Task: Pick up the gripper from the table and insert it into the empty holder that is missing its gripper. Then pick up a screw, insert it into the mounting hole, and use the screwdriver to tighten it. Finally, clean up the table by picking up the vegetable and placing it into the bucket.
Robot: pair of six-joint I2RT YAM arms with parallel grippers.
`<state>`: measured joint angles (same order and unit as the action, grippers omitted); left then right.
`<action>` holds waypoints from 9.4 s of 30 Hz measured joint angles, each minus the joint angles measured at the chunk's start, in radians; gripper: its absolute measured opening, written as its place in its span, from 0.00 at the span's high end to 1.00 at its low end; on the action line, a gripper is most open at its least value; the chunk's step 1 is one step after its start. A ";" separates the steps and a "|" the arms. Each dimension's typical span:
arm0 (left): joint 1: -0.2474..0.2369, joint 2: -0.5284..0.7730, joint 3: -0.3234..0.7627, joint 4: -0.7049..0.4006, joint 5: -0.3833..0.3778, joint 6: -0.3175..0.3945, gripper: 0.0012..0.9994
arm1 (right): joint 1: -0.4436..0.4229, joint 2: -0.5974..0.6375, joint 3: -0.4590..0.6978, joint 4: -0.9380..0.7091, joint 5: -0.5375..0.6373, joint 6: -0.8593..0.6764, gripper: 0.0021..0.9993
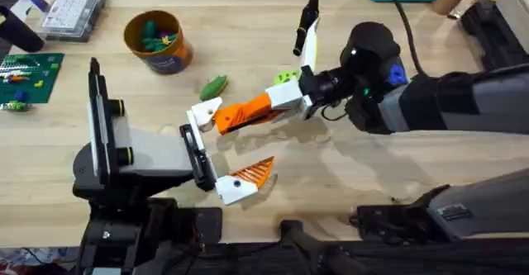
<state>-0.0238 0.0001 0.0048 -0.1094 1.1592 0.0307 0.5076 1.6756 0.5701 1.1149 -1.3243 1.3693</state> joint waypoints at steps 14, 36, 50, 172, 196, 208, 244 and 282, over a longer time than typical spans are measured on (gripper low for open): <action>0.003 0.000 0.000 0.000 -0.014 0.000 0.01 | 0.015 0.000 0.000 0.000 0.050 0.002 0.98; 0.010 0.000 0.000 0.000 -0.019 -0.001 0.01 | 0.053 0.008 0.000 0.006 0.105 -0.016 0.98; 0.010 0.000 0.000 -0.005 0.010 -0.008 0.01 | 0.041 0.036 0.036 -0.039 0.088 -0.036 0.98; 0.003 0.000 0.000 -0.017 0.079 -0.008 0.01 | 0.058 0.046 0.084 -0.047 0.152 -0.057 0.00; 0.003 0.000 0.000 -0.017 0.079 -0.008 0.01 | -0.006 0.047 -0.148 0.299 0.212 0.075 0.00; 0.003 0.000 0.000 -0.017 0.079 -0.008 0.01 | 0.041 0.047 -0.148 0.299 0.259 0.075 0.00; 0.003 0.000 0.000 -0.018 0.079 -0.015 0.01 | 0.048 0.047 -0.148 0.311 0.281 0.091 0.99; 0.004 0.000 0.000 -0.015 0.059 -0.015 0.01 | 0.030 0.047 -0.140 0.306 0.314 0.093 0.99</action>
<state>-0.0200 0.0002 0.0048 -0.1242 1.2182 0.0157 0.5378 1.7222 0.4297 1.4212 -1.0107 1.4628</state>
